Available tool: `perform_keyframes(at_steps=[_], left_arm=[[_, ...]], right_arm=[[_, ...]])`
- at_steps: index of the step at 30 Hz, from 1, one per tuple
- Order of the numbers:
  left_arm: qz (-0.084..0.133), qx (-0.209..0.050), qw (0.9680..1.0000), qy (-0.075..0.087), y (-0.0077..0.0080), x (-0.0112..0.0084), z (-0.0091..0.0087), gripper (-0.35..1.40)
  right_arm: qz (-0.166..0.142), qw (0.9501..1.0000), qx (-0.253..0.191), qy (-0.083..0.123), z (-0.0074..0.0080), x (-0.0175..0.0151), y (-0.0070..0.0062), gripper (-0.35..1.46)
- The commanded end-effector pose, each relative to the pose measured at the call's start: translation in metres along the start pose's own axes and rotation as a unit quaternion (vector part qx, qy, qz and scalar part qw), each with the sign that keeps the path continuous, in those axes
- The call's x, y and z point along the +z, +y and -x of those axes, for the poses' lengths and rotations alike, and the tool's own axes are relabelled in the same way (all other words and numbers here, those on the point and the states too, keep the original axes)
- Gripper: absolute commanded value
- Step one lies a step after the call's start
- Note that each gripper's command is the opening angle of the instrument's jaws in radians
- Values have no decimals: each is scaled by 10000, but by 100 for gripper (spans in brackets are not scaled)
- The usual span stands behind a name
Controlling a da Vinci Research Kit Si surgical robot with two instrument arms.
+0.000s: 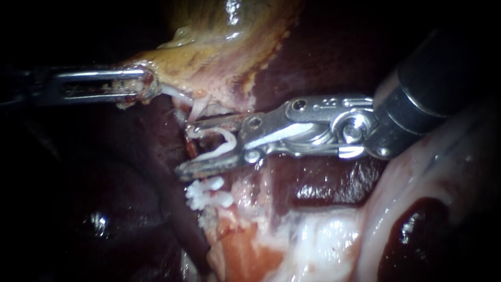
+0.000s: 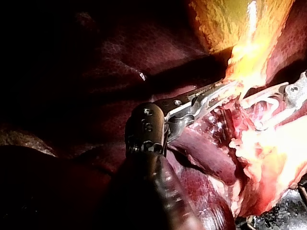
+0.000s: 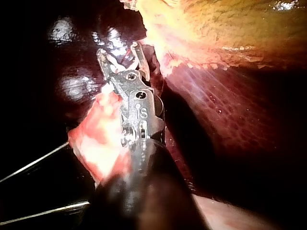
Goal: Clipping third clip right tube
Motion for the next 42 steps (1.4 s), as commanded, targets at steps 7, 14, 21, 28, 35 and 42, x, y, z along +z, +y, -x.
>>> perform_keyframes(at_steps=[7,14,21,28,35,42], left_arm=[[0,1,10000,-1,0,-1,0,-35],[3,1,10000,-3,0,-2,0,-35],[7,1,10000,-6,-1,-3,0,-35],[8,1,10000,-7,-1,-4,0,-35],[10,1,10000,-8,-1,-5,0,-35],[10,2,10000,-8,-1,-5,0,-35]], right_arm=[[-7,10000,-4,-2,1,-3,-1,42],[-53,10000,-1,-5,2,-21,-4,43],[-86,9999,66,-2,3,-46,-7,43],[-76,9999,124,2,7,-56,-4,43],[-66,9998,180,3,11,-59,4,43],[-66,9996,263,1,15,-59,11,43]])
